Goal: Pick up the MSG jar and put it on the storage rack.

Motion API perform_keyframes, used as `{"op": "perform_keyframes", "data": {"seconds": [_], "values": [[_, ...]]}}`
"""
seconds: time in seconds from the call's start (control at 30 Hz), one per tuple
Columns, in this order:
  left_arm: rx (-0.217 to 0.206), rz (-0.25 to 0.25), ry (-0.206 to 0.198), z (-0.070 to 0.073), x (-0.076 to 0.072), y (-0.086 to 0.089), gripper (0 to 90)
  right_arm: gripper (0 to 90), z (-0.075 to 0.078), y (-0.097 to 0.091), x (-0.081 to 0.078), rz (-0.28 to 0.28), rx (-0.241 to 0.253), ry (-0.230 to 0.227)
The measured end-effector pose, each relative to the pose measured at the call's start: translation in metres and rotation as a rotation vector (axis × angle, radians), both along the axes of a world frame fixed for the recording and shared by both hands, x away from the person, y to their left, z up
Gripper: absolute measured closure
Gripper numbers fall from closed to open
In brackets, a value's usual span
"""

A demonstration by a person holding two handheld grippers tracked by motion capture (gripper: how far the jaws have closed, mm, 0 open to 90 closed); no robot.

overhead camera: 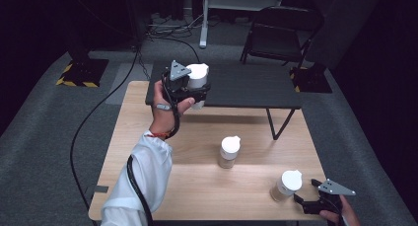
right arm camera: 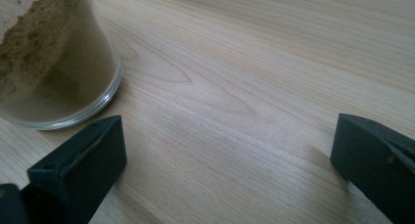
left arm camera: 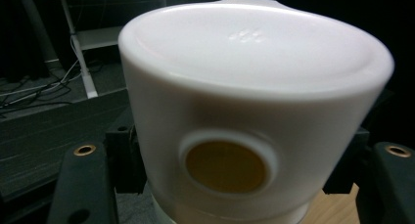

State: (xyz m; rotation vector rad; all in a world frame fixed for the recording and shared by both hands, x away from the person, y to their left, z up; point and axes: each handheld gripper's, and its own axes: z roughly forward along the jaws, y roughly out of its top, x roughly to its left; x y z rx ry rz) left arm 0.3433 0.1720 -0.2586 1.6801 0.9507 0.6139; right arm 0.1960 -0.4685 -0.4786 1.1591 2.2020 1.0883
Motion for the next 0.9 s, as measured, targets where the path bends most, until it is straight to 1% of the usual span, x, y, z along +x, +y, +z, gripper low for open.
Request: {"op": "perform_keyframes", "data": {"seconds": [0.17,0.27,0.33,0.4,0.43,0.47,0.67,0.73,0.8,0.87,0.9], "values": [[-0.002,0.004,-0.006,0.002,0.007,-0.002,29.7,0.0,0.0,0.0,0.0,0.0,0.0,0.0],[-0.003,0.015,-0.01,0.002,0.011,-0.005,29.7,0.0,0.0,0.0,0.0,0.0,0.0,0.0],[0.002,0.025,-0.011,0.003,0.014,-0.008,29.7,0.0,0.0,0.0,0.0,0.0,0.0,0.0],[0.003,0.024,-0.01,0.004,0.018,-0.009,29.6,0.0,0.0,0.0,0.0,0.0,0.0,0.0],[0.007,0.028,-0.012,0.004,0.019,-0.01,29.7,0.0,0.0,0.0,0.0,0.0,0.0,0.0],[0.022,0.033,-0.011,0.006,0.022,-0.013,29.6,0.0,0.0,0.0,0.0,0.0,0.0,0.0],[0.018,0.042,-0.007,0.007,0.03,-0.012,29.6,0.0,0.0,0.0,0.0,0.0,0.0,-0.001],[0.017,0.043,-0.011,0.007,0.032,-0.012,29.6,0.0,0.0,0.0,0.0,0.0,0.0,-0.002],[0.003,0.042,-0.013,0.006,0.035,-0.01,29.6,0.0,0.0,0.0,0.0,0.0,0.0,-0.002],[0.008,0.04,-0.014,0.007,0.037,-0.01,29.6,0.0,0.0,0.0,0.0,0.001,0.0,-0.002],[0.017,0.04,-0.015,0.008,0.038,-0.01,29.6,0.0,0.0,0.0,0.0,0.0,0.0,-0.002]]}}
